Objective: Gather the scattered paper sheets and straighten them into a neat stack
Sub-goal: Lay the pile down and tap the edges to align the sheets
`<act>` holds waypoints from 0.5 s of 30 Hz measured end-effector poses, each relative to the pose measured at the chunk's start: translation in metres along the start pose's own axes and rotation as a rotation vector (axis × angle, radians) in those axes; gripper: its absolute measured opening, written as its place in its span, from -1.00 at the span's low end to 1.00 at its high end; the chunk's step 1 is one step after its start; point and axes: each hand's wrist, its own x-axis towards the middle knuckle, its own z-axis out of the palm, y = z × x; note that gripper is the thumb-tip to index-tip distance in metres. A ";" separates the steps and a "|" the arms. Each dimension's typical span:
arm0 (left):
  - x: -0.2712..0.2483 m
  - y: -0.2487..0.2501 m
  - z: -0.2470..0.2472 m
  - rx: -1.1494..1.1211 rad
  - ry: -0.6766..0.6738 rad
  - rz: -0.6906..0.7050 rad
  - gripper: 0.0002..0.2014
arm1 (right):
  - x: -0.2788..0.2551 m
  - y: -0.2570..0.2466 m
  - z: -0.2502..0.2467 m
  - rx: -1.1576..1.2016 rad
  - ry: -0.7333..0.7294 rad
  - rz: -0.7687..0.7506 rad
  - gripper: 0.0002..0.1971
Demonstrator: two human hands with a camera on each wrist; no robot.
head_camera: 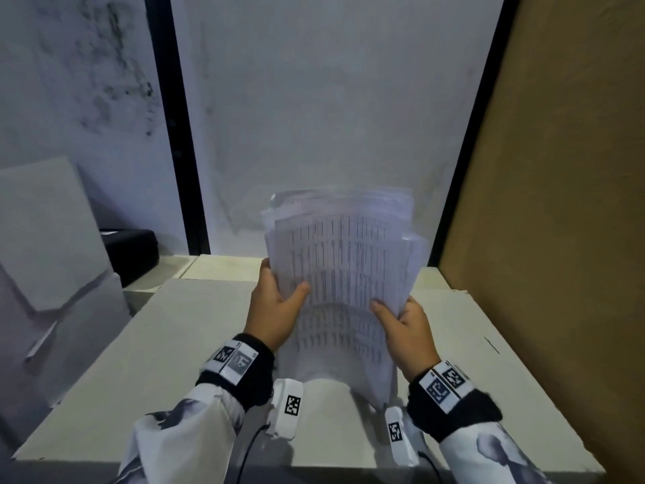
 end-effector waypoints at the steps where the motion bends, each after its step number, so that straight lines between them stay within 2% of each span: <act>1: -0.001 0.000 0.001 0.007 -0.015 0.001 -0.61 | 0.000 0.000 0.001 0.008 0.004 0.014 -0.83; 4: 0.000 -0.005 -0.003 0.004 0.006 0.001 -0.64 | 0.000 -0.004 -0.001 0.096 0.011 0.043 -0.79; 8: 0.012 0.008 -0.018 -0.068 0.020 0.073 -0.38 | 0.005 -0.016 -0.013 0.158 0.022 0.010 -0.64; 10: 0.025 0.033 -0.024 -0.050 0.049 0.199 -0.27 | 0.010 -0.028 -0.015 0.161 0.011 -0.031 -0.59; 13: 0.050 0.074 -0.030 0.157 0.013 0.450 -0.09 | 0.017 -0.048 -0.015 0.202 0.015 -0.121 -0.55; 15: 0.060 0.088 -0.029 0.327 -0.043 0.581 -0.13 | 0.023 -0.061 -0.015 0.195 0.028 -0.168 -0.46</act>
